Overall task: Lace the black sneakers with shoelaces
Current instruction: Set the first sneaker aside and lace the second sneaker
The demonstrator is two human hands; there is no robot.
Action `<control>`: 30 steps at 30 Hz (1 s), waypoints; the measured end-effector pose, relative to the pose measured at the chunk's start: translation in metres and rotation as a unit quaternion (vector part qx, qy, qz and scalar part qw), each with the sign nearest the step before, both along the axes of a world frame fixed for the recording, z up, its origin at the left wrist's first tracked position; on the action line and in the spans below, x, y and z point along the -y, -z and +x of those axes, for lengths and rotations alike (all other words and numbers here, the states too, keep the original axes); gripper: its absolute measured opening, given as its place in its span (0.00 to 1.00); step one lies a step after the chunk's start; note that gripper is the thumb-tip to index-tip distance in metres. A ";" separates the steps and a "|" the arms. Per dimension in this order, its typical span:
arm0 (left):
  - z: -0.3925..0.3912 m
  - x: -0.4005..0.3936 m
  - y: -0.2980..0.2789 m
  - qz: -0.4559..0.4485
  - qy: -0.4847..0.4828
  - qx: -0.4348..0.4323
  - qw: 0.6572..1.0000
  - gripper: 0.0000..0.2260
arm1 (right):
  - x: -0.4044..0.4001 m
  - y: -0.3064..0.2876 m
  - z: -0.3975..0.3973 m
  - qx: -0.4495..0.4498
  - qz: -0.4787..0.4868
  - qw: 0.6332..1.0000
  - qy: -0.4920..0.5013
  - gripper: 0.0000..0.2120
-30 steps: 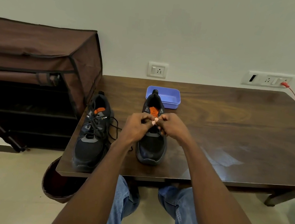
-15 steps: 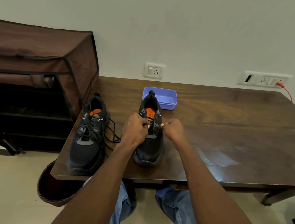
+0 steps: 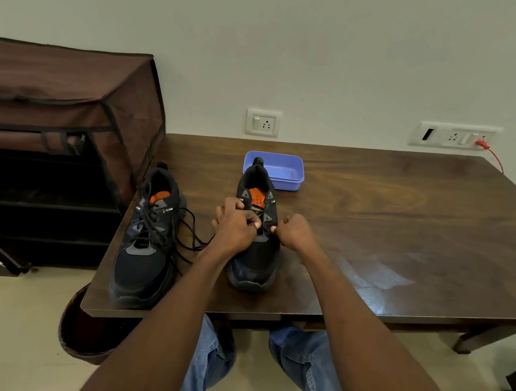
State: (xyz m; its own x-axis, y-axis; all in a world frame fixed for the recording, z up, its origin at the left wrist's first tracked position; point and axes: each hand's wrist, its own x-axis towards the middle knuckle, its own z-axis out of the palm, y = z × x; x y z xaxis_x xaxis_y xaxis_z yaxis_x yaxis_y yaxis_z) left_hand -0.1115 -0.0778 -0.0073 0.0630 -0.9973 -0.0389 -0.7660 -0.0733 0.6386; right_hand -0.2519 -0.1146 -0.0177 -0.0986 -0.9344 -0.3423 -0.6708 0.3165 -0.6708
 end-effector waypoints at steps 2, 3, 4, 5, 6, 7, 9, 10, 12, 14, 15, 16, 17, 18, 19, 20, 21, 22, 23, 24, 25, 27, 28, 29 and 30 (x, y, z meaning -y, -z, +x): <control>-0.002 -0.001 0.002 0.013 -0.008 -0.039 0.999 0.05 | -0.001 0.001 0.002 -0.014 -0.003 1.000 -0.005 0.06; -0.003 -0.001 0.003 0.016 -0.012 -0.050 0.999 0.05 | 0.000 0.002 0.004 -0.020 -0.008 1.000 -0.007 0.05; -0.004 -0.001 0.003 0.019 -0.015 -0.057 0.998 0.06 | -0.001 0.003 0.006 -0.024 -0.013 1.000 -0.006 0.05; -0.005 -0.001 0.003 0.021 -0.017 -0.063 0.998 0.06 | -0.002 0.004 0.007 -0.026 -0.020 0.999 -0.005 0.04; -0.005 0.000 0.003 0.025 -0.016 -0.068 0.997 0.06 | -0.002 0.004 0.008 -0.025 -0.024 0.999 -0.002 0.03; -0.004 0.000 0.003 0.031 -0.013 -0.075 0.997 0.06 | -0.003 0.005 0.007 -0.025 -0.027 0.999 0.001 0.04; -0.002 0.001 0.003 0.040 -0.003 -0.084 0.996 0.06 | -0.001 0.008 0.005 -0.017 -0.024 1.000 0.006 0.10; -0.001 0.002 0.003 0.042 0.001 -0.085 0.996 0.06 | 0.000 0.009 0.004 -0.013 -0.023 1.000 0.008 0.12; -0.001 0.002 0.005 0.037 -0.003 -0.086 0.996 0.05 | 0.000 0.010 0.004 -0.011 -0.024 1.000 0.012 0.13; -0.003 0.002 0.007 0.022 -0.022 -0.095 0.995 0.05 | -0.001 0.011 0.005 -0.016 -0.030 0.999 0.011 0.16; -0.005 0.001 0.007 0.015 -0.036 -0.103 0.994 0.06 | -0.003 0.011 0.006 -0.022 -0.032 0.999 0.009 0.16; -0.007 0.001 0.007 0.007 -0.047 -0.108 0.993 0.08 | -0.004 0.011 0.006 -0.028 -0.036 0.999 0.006 0.13; -0.009 0.001 0.007 0.001 -0.058 -0.110 0.992 0.09 | -0.006 0.010 0.007 -0.030 -0.039 0.999 0.002 0.09; -0.012 0.001 0.008 0.000 -0.067 -0.109 0.992 0.10 | -0.006 0.010 0.007 -0.030 -0.042 0.999 -0.002 0.05; -0.014 0.002 0.008 0.001 -0.074 -0.104 0.992 0.10 | -0.007 0.009 0.007 -0.029 -0.043 0.999 0.000 0.05; -0.016 0.002 0.009 0.003 -0.076 -0.098 0.992 0.11 | -0.008 0.010 0.007 -0.029 -0.046 0.999 0.001 0.06; -0.017 0.002 0.009 0.006 -0.075 -0.094 0.993 0.11 | -0.009 0.010 0.008 -0.030 -0.047 0.998 0.003 0.07; -0.017 0.002 0.010 0.011 -0.072 -0.095 0.993 0.11 | -0.010 0.010 0.008 -0.033 -0.051 0.998 0.000 0.08; -0.016 0.001 0.009 0.016 -0.070 -0.105 0.992 0.11 | -0.012 0.009 0.009 -0.034 -0.054 0.998 -0.002 0.08; -0.014 0.001 0.008 0.023 -0.068 -0.123 0.990 0.10 | -0.012 0.010 0.009 -0.037 -0.062 0.997 -0.005 0.08; -0.013 0.000 0.007 0.028 -0.069 -0.144 0.987 0.10 | -0.013 0.010 0.010 -0.038 -0.066 0.997 -0.005 0.09; -0.011 0.000 0.005 0.047 -0.078 -0.181 0.979 0.05 | -0.016 0.008 0.011 -0.043 -0.067 0.997 -0.010 0.10; -0.009 0.000 0.004 0.059 -0.079 -0.192 0.976 0.04 | -0.016 0.007 0.011 -0.044 -0.065 0.997 -0.012 0.10; -0.008 -0.001 0.003 0.066 -0.078 -0.199 0.975 0.08 | -0.017 0.005 0.011 -0.047 -0.061 0.997 -0.016 0.10; -0.004 0.000 0.004 0.068 -0.062 -0.182 0.979 0.08 | -0.018 0.002 0.011 -0.051 -0.060 0.997 -0.023 0.08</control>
State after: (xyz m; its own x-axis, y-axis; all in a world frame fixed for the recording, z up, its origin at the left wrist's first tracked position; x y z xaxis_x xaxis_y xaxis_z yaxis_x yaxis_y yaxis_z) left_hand -0.1158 -0.0779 -0.0117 0.1409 -0.9666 -0.2142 -0.4684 -0.2557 0.8457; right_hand -0.2408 -0.0969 -0.0200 -0.0834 -0.9722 -0.2188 -0.7500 0.2059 -0.6286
